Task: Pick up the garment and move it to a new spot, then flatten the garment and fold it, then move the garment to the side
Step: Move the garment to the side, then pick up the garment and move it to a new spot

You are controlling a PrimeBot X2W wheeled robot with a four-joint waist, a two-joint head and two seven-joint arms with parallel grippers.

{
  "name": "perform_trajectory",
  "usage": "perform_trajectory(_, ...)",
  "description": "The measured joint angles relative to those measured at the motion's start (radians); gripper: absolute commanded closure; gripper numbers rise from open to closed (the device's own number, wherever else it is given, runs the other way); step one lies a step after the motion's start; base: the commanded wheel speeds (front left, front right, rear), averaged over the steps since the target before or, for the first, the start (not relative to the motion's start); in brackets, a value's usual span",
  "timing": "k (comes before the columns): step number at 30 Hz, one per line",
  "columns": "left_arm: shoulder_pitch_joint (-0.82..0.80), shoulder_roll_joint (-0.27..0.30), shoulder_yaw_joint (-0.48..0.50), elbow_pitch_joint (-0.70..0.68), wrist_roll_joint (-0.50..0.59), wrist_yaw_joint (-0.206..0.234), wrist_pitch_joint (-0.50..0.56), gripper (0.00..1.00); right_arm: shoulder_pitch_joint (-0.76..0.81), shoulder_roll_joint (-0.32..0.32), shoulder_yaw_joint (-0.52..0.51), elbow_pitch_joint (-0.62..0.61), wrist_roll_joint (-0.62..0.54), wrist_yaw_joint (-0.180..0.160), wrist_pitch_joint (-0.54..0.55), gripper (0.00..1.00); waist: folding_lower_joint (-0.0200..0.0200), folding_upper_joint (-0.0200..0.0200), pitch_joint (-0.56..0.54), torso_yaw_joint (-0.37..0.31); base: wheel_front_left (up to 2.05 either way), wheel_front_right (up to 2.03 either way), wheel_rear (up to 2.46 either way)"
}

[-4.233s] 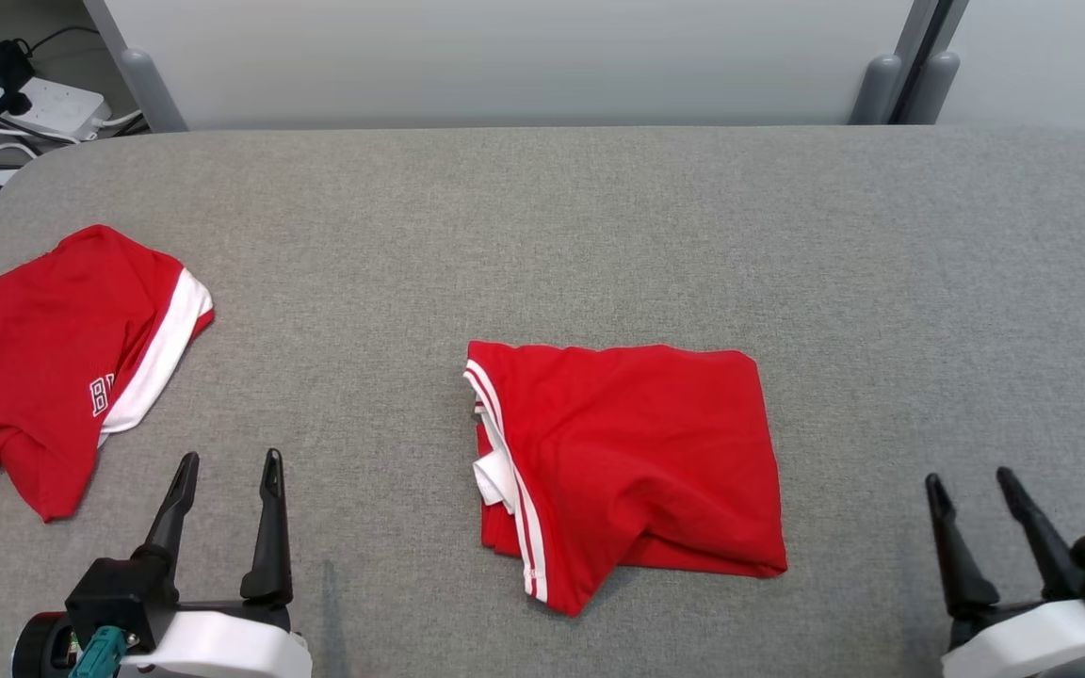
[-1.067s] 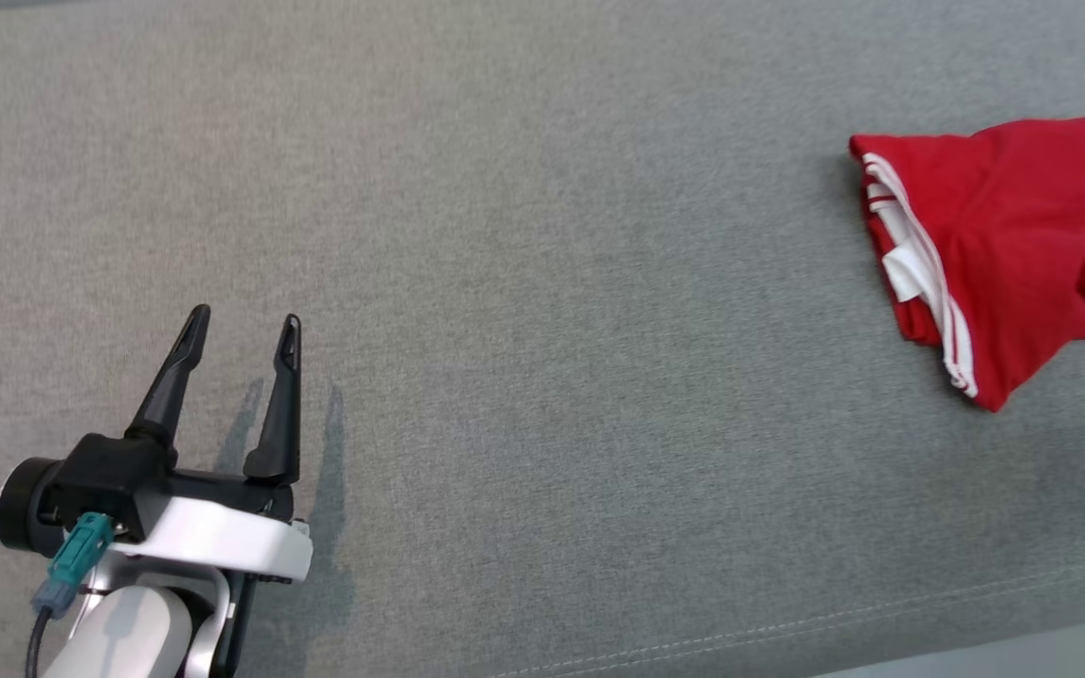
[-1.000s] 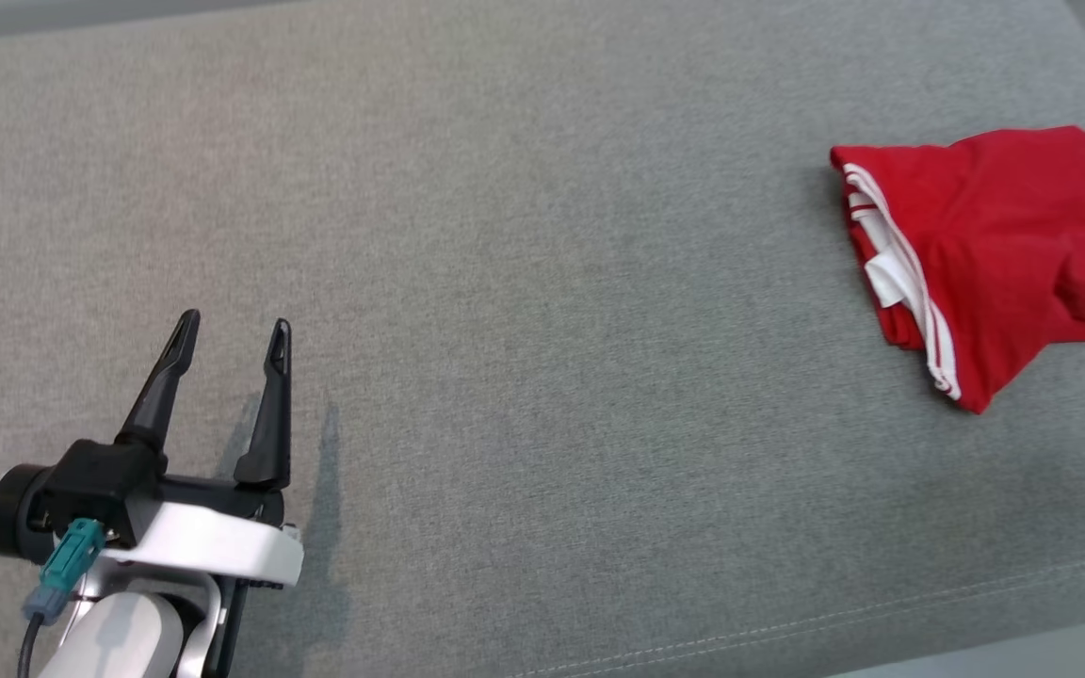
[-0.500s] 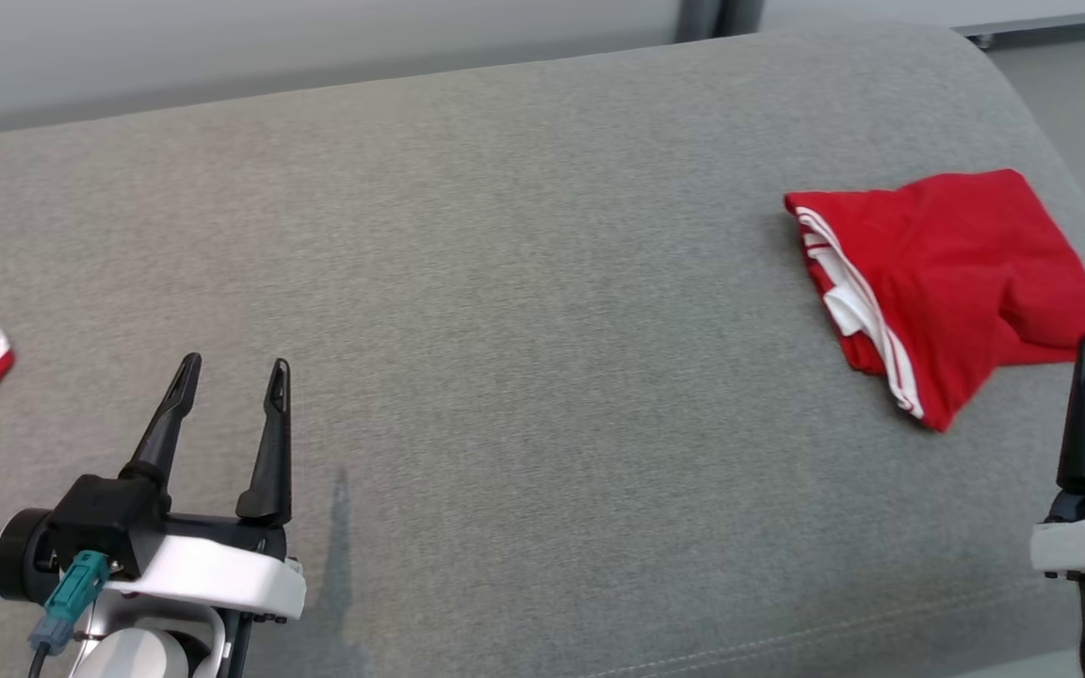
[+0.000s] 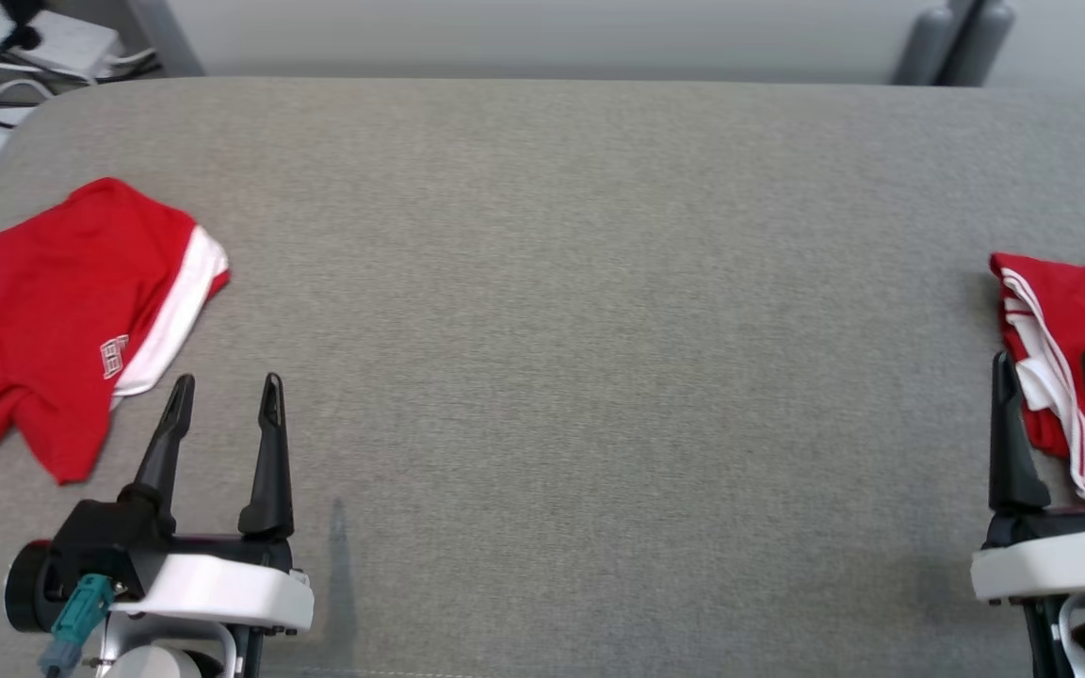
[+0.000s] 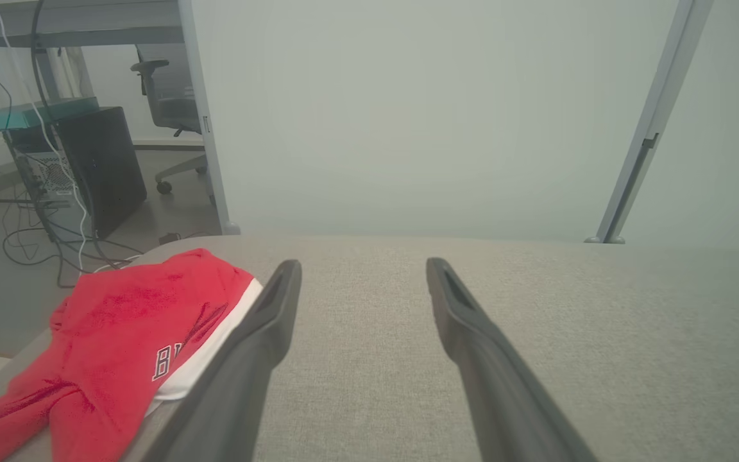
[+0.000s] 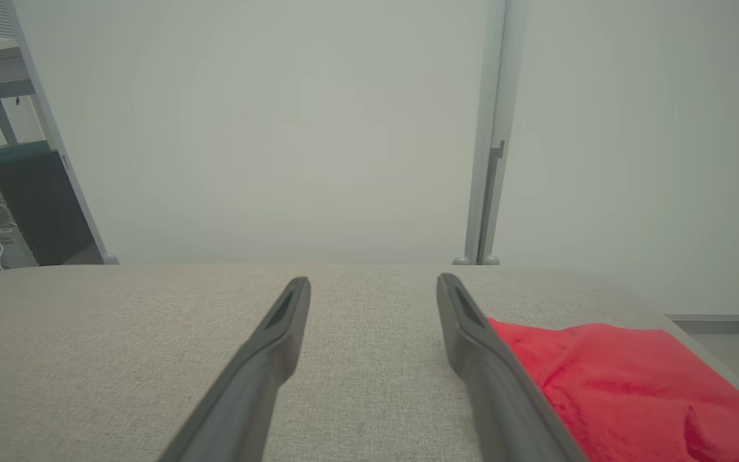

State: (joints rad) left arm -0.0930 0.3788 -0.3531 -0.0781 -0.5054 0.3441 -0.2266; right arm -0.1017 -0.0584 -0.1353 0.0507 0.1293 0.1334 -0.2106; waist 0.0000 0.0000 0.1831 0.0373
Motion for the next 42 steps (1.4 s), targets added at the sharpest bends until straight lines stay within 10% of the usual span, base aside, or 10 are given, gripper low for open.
perform_trajectory(18,0.078,-0.011,-0.034,0.112,-0.062,-0.072,0.002,0.00,0.223,0.020,0.029,-0.040,-0.013,0.000,0.100,0.00,0.0000,0.0000,-0.164,0.043,0.00,0.00,0.00)
perform_trajectory(42,0.111,-0.007,-0.022,0.131,-0.094,-0.055,0.016,0.00,0.251,0.022,0.052,-0.044,0.014,0.000,0.118,0.00,0.0000,0.0000,-0.191,0.001,0.00,0.00,0.00)
